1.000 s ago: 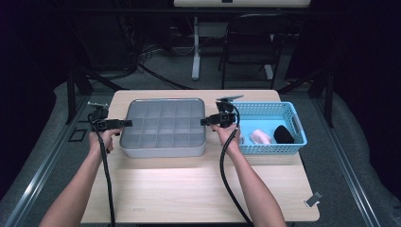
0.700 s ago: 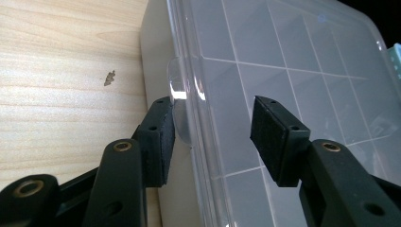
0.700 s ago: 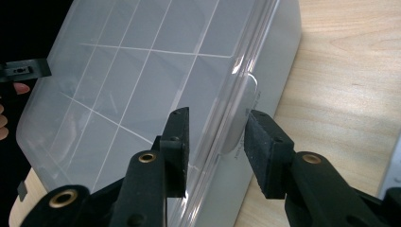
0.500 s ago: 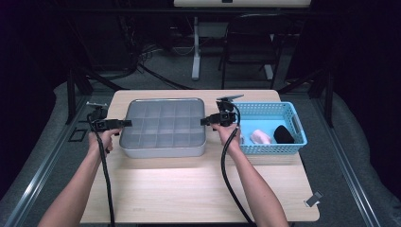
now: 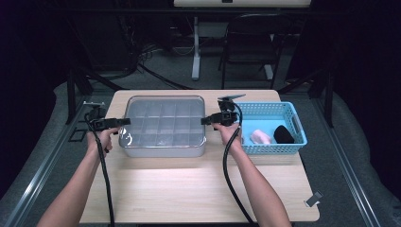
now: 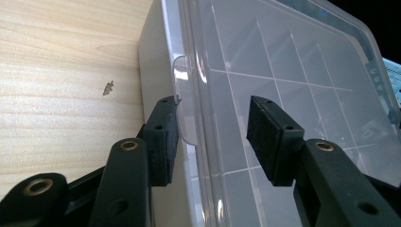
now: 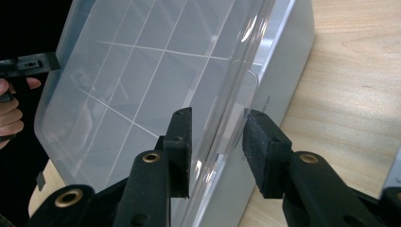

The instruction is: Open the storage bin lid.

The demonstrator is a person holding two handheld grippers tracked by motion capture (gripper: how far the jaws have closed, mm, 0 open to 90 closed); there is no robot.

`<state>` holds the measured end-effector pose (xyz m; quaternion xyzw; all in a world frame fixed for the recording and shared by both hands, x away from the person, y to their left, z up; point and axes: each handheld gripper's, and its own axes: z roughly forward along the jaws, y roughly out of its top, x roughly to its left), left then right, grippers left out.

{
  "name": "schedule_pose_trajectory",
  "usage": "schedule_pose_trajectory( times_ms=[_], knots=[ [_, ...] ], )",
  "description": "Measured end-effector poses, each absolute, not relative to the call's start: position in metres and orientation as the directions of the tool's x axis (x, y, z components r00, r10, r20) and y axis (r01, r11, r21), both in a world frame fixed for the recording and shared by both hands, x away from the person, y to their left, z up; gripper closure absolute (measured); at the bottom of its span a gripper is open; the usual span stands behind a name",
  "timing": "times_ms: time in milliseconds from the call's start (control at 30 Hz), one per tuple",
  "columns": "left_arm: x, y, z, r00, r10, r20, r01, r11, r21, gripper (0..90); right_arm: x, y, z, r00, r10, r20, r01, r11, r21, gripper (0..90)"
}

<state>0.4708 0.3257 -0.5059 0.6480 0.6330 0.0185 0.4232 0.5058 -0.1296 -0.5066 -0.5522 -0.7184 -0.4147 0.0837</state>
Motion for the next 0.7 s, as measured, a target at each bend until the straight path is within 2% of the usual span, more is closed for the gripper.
schedule_pose_trajectory(
  times_ms=[700],
  knots=[
    [0.457, 0.329, -0.486, 0.216, 0.822, -0.527, 0.757, 0.200, 0.622, 59.6, 0.496, -0.134, -0.493, -0.415, 0.689, 0.594, 0.835, 0.030, 0.549, 68.1]
  ],
)
